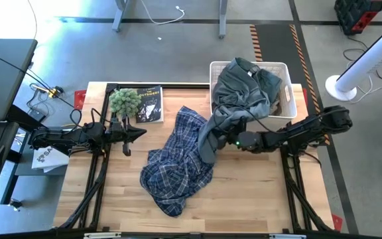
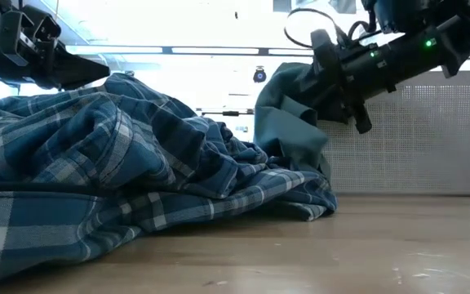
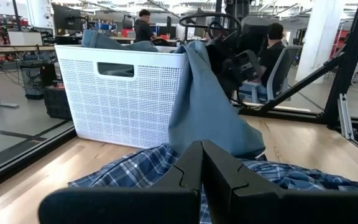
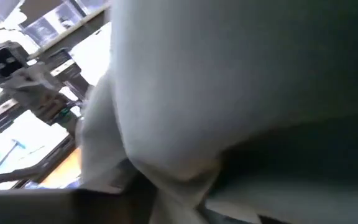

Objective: Sort clothes
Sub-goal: Put the blue pants into the white laundry organizer

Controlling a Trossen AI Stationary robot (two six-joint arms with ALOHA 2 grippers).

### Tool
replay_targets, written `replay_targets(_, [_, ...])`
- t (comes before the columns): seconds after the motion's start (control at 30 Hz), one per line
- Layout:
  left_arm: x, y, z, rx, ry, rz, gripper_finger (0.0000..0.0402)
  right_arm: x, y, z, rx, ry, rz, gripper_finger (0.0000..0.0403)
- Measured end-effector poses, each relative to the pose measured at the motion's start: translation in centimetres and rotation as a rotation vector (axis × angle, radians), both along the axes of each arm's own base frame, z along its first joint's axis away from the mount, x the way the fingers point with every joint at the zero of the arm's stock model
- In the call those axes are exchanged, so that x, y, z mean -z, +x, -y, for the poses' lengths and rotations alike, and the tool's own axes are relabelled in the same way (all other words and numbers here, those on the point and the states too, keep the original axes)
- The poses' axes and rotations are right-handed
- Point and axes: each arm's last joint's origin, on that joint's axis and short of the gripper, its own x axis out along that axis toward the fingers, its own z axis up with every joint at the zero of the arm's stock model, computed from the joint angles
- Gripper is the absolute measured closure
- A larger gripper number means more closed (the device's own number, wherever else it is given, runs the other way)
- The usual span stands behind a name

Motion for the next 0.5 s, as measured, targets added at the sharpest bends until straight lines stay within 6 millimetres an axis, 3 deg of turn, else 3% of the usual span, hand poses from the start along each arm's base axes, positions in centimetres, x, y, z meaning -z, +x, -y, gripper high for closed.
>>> replay_targets(0.23, [0.0,0.0,0.0,0.0,0.0,0.0,0.04,0.5,0.2,0.1,0.044,0.03,0.023,0.0385])
replay_targets(0.33, [0.0,0.0,0.0,0.0,0.0,0.0,0.04,-0.4,0.5,0.0,0.01,0.042,0.126,0.0384])
replay_targets(0.5, [0.0,0.0,0.0,0.0,0.0,0.0,0.04,-4.4,0.8,-0.3,-0.12,-0.005,0.488,0.0397])
